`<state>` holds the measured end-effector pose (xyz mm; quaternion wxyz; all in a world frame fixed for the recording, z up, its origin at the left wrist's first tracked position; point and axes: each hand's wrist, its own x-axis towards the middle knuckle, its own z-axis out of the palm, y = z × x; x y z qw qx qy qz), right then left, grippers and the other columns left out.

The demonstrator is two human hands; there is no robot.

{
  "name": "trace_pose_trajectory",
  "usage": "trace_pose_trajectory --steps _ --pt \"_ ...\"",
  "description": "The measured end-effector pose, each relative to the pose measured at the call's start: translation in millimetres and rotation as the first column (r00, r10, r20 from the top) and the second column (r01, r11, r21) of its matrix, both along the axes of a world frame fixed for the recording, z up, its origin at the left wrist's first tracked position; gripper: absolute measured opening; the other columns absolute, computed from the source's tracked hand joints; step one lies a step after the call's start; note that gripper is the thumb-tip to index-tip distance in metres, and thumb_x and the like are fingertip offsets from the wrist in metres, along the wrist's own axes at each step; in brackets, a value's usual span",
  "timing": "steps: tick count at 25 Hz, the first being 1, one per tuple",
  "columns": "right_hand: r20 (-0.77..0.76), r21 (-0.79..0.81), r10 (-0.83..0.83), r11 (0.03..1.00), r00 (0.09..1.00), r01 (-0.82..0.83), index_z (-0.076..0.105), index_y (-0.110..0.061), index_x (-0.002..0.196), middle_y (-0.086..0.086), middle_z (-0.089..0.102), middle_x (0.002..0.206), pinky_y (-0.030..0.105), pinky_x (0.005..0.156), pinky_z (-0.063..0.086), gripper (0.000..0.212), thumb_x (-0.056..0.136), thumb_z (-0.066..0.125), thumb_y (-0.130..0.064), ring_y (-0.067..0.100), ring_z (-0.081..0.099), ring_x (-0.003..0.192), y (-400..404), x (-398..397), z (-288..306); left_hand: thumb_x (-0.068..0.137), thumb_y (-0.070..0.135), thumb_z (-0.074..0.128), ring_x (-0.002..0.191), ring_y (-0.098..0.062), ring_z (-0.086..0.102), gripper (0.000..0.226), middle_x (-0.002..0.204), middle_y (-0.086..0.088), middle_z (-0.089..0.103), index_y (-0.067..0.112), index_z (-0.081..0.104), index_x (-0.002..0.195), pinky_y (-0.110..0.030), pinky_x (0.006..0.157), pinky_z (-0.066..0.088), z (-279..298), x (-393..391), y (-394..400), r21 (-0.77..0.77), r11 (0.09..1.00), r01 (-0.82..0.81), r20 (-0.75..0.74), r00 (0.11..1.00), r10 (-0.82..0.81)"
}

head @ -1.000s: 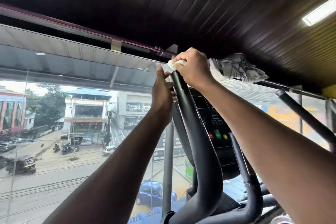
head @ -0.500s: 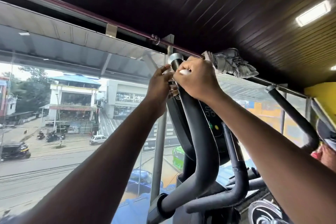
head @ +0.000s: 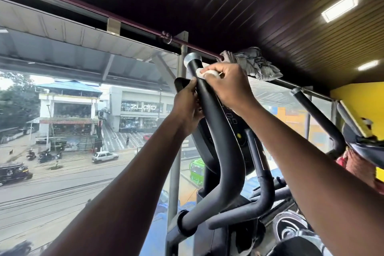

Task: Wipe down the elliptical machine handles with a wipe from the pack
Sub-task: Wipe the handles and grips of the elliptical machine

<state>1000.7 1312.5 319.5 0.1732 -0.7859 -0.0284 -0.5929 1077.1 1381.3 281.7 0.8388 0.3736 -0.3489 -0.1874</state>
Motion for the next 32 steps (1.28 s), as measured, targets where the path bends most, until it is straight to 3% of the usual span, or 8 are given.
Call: trace_pose_trajectory --steps 4,7,13,17,20,23,27,32 --pt "-0.106 -0.236 -0.082 0.97 0.991 0.055 0.075 -0.021 0.073 -0.01 0.066 0.075 0.019 0.059 0.045 0.005 0.071 0.072 -0.025 0.002 0.058 0.065 6.9 -18.2 -31.9 0.1 0.041 0.045 0.076 -0.018 0.066 0.036 0.085 -0.006 0.068 0.011 0.066 0.102 -0.029 0.069 0.051 -3.2 5.2 4.6 -0.016 0.999 0.04 0.001 0.999 -0.04" --pt "-0.06 -0.059 -0.074 0.996 0.995 0.07 0.077 -0.02 0.089 -0.002 0.073 0.092 0.025 0.073 0.053 0.013 0.081 0.066 -0.02 0.01 0.066 0.082 5.2 -11.2 -2.2 0.098 0.048 0.045 0.062 -0.011 0.062 0.038 0.07 0.002 0.066 0.016 0.067 0.098 -0.021 0.051 0.048 -5.4 0.6 5.5 0.028 1.0 0.014 0.02 1.0 -0.014" --pt "-0.253 -0.294 -0.108 0.955 0.962 0.03 0.076 -0.02 0.077 -0.006 0.069 0.08 0.019 0.061 0.048 0.005 0.072 0.076 -0.02 0.005 0.061 0.069 8.1 -26.6 -20.9 0.099 0.056 0.034 0.085 -0.016 0.064 0.052 0.095 -0.002 0.07 0.017 0.062 0.118 -0.031 0.072 0.047 -8.0 7.1 12.9 0.039 0.999 0.021 0.075 0.997 -0.024" --pt "-0.064 -0.08 -0.082 0.994 0.995 0.077 0.076 -0.02 0.092 -0.002 0.072 0.096 0.009 0.067 0.046 0.012 0.083 0.067 -0.019 0.004 0.062 0.079 3.4 -13.0 -3.6 0.097 0.059 0.038 0.07 -0.012 0.063 0.051 0.071 0.002 0.068 0.017 0.067 0.096 -0.024 0.059 0.049 -9.7 -0.6 6.9 0.036 0.999 0.023 0.102 0.994 -0.027" --pt "-0.133 -0.237 -0.14 0.966 0.981 0.106 0.076 -0.023 0.082 -0.006 0.069 0.084 0.024 0.065 0.049 0.009 0.075 0.071 -0.023 0.008 0.063 0.073 7.6 -22.7 -26.4 0.097 0.06 0.033 0.073 -0.014 0.067 0.055 0.072 0.001 0.071 0.016 0.067 0.092 -0.027 0.065 0.051 -13.3 1.0 5.7 0.018 0.998 0.066 0.138 0.988 -0.068" --pt "-0.289 -0.309 -0.172 0.948 0.942 0.078 0.077 -0.021 0.081 -0.007 0.069 0.082 0.02 0.063 0.048 0.01 0.072 0.077 -0.025 0.008 0.063 0.072 12.5 -40.1 -32.0 0.096 0.062 0.031 0.08 -0.018 0.067 0.059 0.077 -0.001 0.073 0.015 0.067 0.094 -0.03 0.073 0.051 -14.3 3.9 9.1 -0.009 0.997 0.078 0.14 0.987 -0.076" --pt "-0.15 -0.225 -0.207 0.959 0.967 0.17 0.076 -0.018 0.09 -0.002 0.061 0.086 0.016 0.065 0.04 0.012 0.08 0.07 -0.018 0.01 0.057 0.074 22.4 -22.5 -20.8 0.099 0.059 0.026 0.079 -0.013 0.069 0.061 0.076 0.0 0.074 0.017 0.068 0.088 -0.029 0.077 0.053 -18.2 -6.5 3.6 0.028 0.996 0.081 0.144 0.986 -0.084" --pt "-0.211 -0.397 -0.237 0.907 0.948 0.138 0.076 -0.019 0.078 -0.006 0.058 0.074 0.015 0.06 0.041 0.008 0.072 0.071 -0.019 0.006 0.053 0.063 22.0 -53.2 -53.2 0.099 0.056 0.033 0.061 -0.012 0.065 0.053 0.062 0.002 0.068 0.016 0.064 0.084 -0.025 0.058 0.048 -24.5 -4.2 8.8 0.005 0.989 0.15 0.096 0.984 -0.15"
